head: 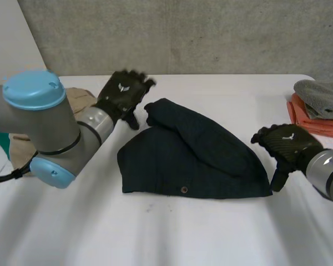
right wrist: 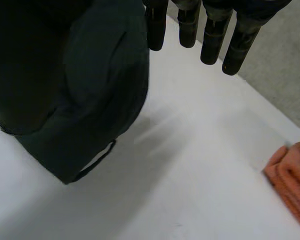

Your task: Fold the laundry.

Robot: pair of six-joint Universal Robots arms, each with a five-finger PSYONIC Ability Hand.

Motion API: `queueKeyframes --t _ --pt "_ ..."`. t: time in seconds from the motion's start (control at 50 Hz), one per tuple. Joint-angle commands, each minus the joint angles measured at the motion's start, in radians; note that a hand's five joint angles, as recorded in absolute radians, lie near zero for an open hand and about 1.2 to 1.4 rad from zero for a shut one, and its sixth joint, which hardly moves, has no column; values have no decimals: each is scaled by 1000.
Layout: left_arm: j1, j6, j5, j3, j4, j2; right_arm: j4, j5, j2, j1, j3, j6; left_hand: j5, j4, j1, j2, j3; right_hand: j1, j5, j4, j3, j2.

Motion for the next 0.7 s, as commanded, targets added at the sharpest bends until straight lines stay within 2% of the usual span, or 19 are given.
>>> queueKeyframes --t 0.02,0.14,0.22,0.3,0.32,0.34,0.36,0.42,0.46,0.54,0.6,0.7 --pt "86 224 56 64 -173 -180 -227 110 139 65 47 137 107 110 111 107 107 -40 -59 -57 -35 -30" --pt "88 327 62 63 -290 -184 -269 122 205 90 44 165 98 102 102 99 98 -40 -59 -57 -35 -30" --pt "89 340 52 60 -330 -184 -284 126 241 96 34 186 189 192 193 189 189 119 100 102 124 129" --pt "77 340 50 38 -347 -184 -316 129 255 94 21 201 441 444 445 441 441 755 736 738 760 765" --pt "74 338 49 32 -350 -184 -328 129 256 94 14 201 537 541 542 538 538 1018 999 1001 1023 1028" --pt "69 335 49 17 -358 -184 -336 129 258 93 9 201 736 740 740 737 736 1137 1118 1120 1142 1147" --pt "65 335 49 7 -361 -184 -341 130 259 93 6 200 825 829 830 826 826 1181 1162 1164 1186 1191" --pt "39 333 36 -11 -370 -176 -348 122 264 91 -19 189 1133 1136 1137 1134 1133 1181 1163 1164 1187 1191" --pt "28 327 20 -13 -373 -165 -351 116 268 93 -41 180 1134 1137 1138 1135 1134 1181 1163 1164 1187 1191" --pt "5 274 -69 -32 -396 -103 -350 116 307 93 -138 133 1134 1137 1138 1135 1134 1181 1163 1164 1187 1191" --pt "-49 189 -125 -63 -420 -47 -356 122 371 94 -254 74 1134 1137 1138 1135 1134 1181 1163 1164 1187 1191" --pt "-156 30 -171 -134 -421 54 -365 127 512 97 -492 -13 1134 1137 1138 1135 1134 1181 1163 1164 1187 1191"
